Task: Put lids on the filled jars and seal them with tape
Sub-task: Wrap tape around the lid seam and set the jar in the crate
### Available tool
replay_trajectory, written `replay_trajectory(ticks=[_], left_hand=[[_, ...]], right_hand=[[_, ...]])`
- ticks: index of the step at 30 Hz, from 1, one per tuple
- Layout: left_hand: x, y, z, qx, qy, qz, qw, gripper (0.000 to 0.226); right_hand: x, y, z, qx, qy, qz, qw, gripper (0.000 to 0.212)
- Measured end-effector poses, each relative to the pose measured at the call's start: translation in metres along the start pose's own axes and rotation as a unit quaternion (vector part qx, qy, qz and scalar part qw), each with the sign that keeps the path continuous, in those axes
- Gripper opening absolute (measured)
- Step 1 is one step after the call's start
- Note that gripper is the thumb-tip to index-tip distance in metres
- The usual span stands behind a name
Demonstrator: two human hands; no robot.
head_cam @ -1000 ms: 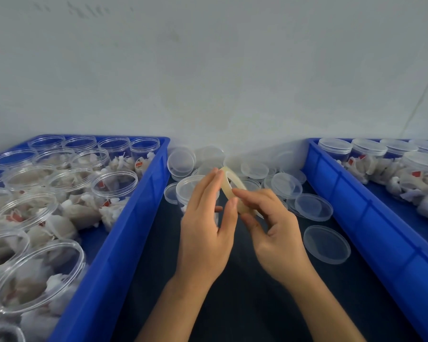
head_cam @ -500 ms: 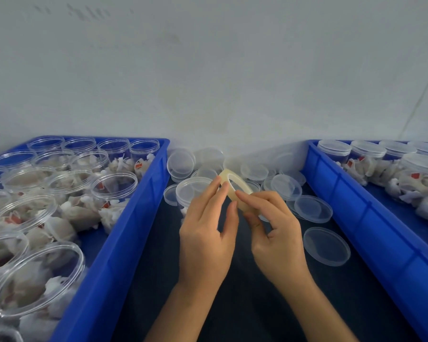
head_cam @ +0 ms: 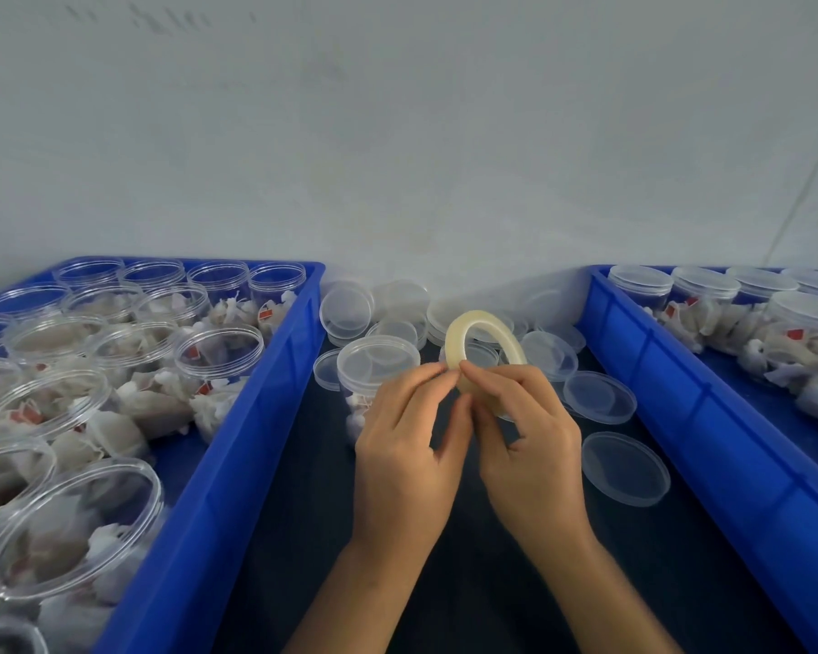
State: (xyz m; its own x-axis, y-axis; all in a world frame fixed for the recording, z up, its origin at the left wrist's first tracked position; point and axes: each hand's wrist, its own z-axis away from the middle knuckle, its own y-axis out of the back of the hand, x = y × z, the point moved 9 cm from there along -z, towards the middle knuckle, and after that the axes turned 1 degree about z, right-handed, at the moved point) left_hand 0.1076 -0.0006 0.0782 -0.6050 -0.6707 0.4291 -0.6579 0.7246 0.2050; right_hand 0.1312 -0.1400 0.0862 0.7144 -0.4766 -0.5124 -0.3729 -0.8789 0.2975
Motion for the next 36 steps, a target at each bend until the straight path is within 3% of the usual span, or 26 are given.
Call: replay_trajectory(ticks=[5,18,21,24,28,36], left_hand=[[-0.005,-0.002,-0.001,-0.013,0.017,0.02,1.0,0.038],[-0.006,0.002,0.0,0.009,0.009,0.014,1.0,0.023],[-0.004,0.003,-0.001,0.01,0.009,0.019,1.0,0.018],[-0.009,0.004,-0.005,0.019,0.095,0.105,0.99,0.017],[-0.026,-0.004,0.0,0.024,0.262,0.23,0.937,0.017],[-0.03,-0.006,0.004,0.025,0.277,0.191,0.941,0.018]], right_hand=[[-0.001,-0.001,0.002,0.001,0.006,0.0,1.0,0.038],[0.0,-0.002,0.003,0.017,-0.004,-0.021,1.0,0.03],[0.003,-0.003,0.004,0.015,-0.019,-0.016,1.0,0.038],[0.003,-0.002,0.005,0.019,-0.02,-0.012,1.0,0.038],[-0.001,0.0,0.005,0.024,0.007,0.007,1.0,0.033],[0.0,-0.003,0.006,0.016,0.023,0.018,0.999,0.024]])
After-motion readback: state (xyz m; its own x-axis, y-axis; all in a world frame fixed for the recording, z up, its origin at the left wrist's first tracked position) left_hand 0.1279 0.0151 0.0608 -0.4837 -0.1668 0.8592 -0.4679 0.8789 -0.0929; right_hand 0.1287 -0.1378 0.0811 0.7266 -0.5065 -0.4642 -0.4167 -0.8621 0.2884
